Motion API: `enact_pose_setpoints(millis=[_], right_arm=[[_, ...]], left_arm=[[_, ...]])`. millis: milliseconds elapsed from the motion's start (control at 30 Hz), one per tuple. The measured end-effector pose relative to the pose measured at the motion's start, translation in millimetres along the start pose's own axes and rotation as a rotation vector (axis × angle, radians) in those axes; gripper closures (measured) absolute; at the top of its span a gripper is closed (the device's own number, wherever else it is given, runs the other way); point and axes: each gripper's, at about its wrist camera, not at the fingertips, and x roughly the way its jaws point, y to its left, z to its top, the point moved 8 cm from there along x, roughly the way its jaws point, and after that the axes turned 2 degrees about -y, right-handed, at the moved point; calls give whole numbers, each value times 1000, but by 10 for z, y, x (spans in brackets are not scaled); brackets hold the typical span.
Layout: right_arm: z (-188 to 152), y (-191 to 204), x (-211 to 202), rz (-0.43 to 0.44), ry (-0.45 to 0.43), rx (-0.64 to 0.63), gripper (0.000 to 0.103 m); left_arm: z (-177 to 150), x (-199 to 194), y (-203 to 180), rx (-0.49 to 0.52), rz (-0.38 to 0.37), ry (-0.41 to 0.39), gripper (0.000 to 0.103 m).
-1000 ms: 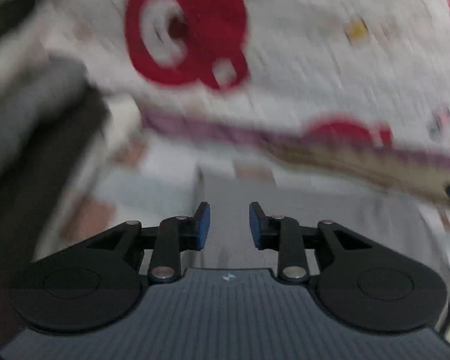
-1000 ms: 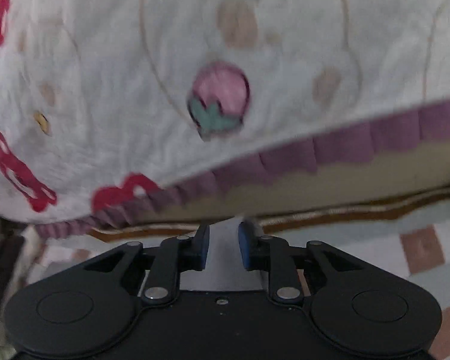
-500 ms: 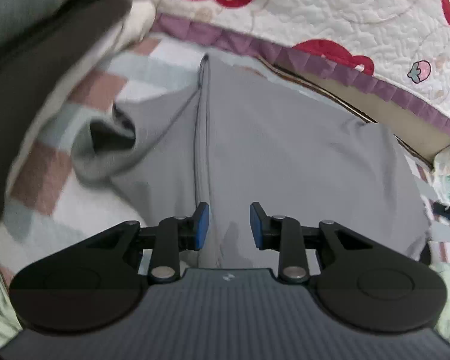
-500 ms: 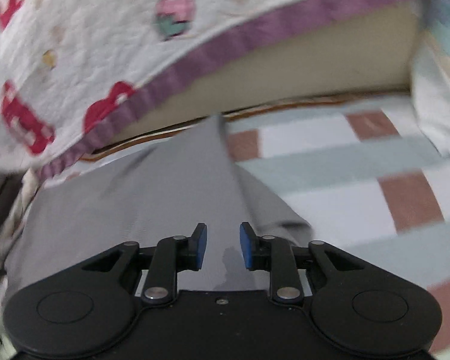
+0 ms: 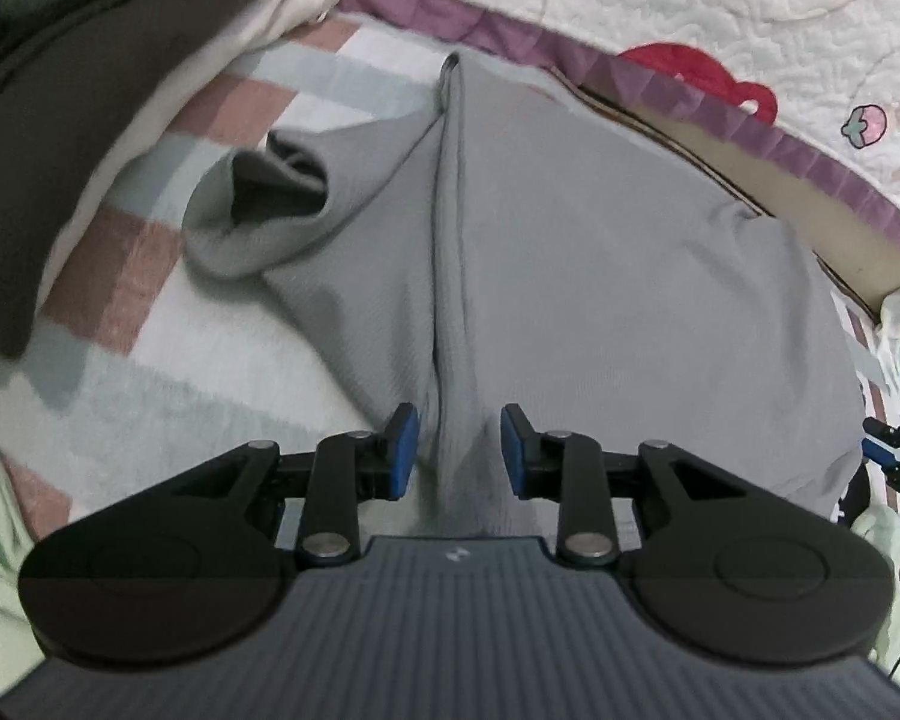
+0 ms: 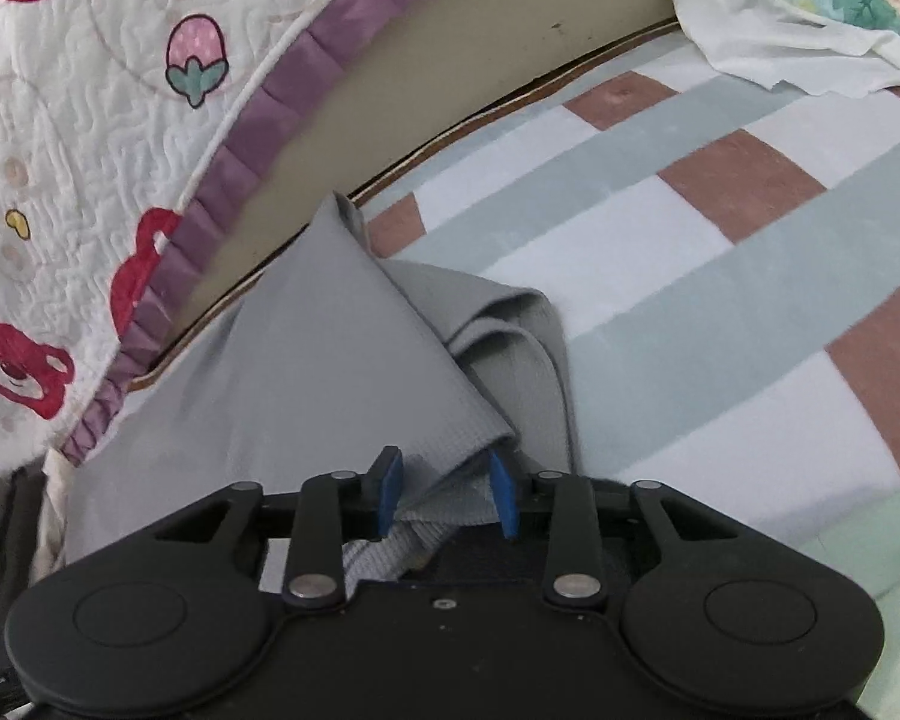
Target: Fold clothes
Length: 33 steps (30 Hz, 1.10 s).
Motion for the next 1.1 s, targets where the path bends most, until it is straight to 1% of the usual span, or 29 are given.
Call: enact_pose_setpoints(millis=[33, 67, 100, 167, 200, 233, 267, 333, 467, 567, 700, 767, 833, 867, 967, 1000, 1033, 1100], right_arm=[[1, -8, 7, 0, -3, 3, 56], [9, -12, 17, 3, -5, 8, 56], [17, -17, 27, 5, -8, 13, 56], [52, -7, 52, 3, -18, 1, 56], [67, 21, 61, 9, -23, -26, 65], [79, 62, 67, 19, -26, -63, 81], [89, 111, 63, 22, -28, -101, 99], [110, 211, 32, 18, -35, -167, 99], [186, 343, -95, 20, -75, -217, 99], [263, 399, -206, 19, -100, -225, 100], [273, 512, -461, 40, -103, -251, 100], [207, 557, -565, 24, -100, -299, 100], [117, 523, -589, -4, -85, -325, 100], [75, 482, -569, -22, -75, -329, 100], [-33, 349, -444, -83, -66, -357, 100], [-60, 313, -371, -99, -65, -364, 100], [-75, 293, -320, -108, -64, -361, 100], [-94, 274, -245, -119, -61, -345, 100]], left_arm=[[-17, 2, 9, -6, -2, 8, 70], [-36, 8, 16, -13, -7, 18, 63], [-63, 30, 18, -26, -18, 36, 61], [-131, 84, 12, -47, -37, 84, 59], [-166, 98, 3, -52, -38, 102, 59], [-176, 83, -18, -42, -38, 96, 63], [-154, 49, -54, -17, -37, 72, 93], [-110, -21, -128, 33, -34, 25, 96], [-24, -160, -271, 124, -32, -66, 96], [6, -221, -232, 73, -61, -81, 97], [29, -402, -72, -33, -151, -87, 97], [19, -472, 40, -73, -174, -81, 97], [-35, -406, 116, -81, -150, -46, 97], [-85, -323, 142, -73, -124, -17, 97], [-239, -54, 132, -38, -60, 76, 96], [-273, 8, 116, -20, -42, 95, 96], [-260, 7, 79, 12, -28, 81, 96], [-182, -97, 23, 54, -28, 7, 96]])
